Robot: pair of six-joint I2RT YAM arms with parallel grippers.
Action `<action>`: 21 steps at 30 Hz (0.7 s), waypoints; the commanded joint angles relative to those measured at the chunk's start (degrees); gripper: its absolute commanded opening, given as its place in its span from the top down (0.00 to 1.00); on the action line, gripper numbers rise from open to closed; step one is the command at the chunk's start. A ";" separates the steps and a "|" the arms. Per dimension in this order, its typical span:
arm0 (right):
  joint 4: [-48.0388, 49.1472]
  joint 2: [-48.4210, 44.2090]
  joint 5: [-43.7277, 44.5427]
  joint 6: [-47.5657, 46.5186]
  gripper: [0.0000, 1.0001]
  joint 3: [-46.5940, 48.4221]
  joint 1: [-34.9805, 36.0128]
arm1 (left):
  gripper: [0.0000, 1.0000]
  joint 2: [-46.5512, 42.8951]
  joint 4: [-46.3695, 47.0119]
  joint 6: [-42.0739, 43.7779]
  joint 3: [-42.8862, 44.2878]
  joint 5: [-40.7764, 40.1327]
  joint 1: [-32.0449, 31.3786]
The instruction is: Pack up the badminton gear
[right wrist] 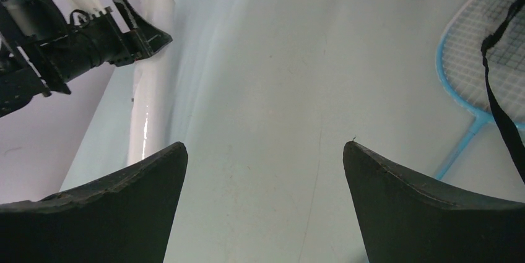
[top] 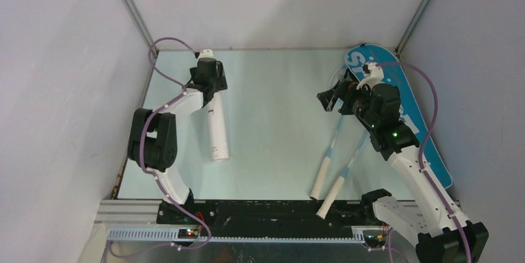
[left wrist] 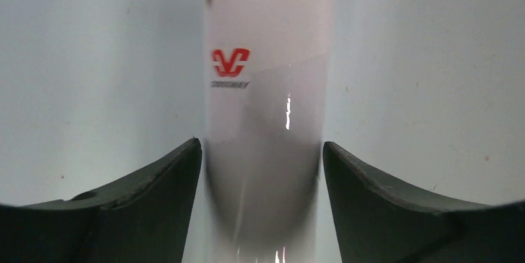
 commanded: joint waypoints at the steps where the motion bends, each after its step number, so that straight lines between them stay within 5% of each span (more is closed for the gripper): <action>1: 1.78 0.48 -0.76 1.85 0.01 -1.12 -1.42 | 0.19 0.05 -3.78 -2.49 1.03 1.08 0.47; 11: -3.64 -5.11 4.21 2.04 0.01 -2.98 -1.87 | 0.01 3.71 -6.34 -2.92 3.81 2.52 0.70; 21: -5.54 -10.28 12.62 1.84 0.01 -7.50 -2.23 | 0.00 -1.28 -4.77 -3.59 1.89 7.40 0.69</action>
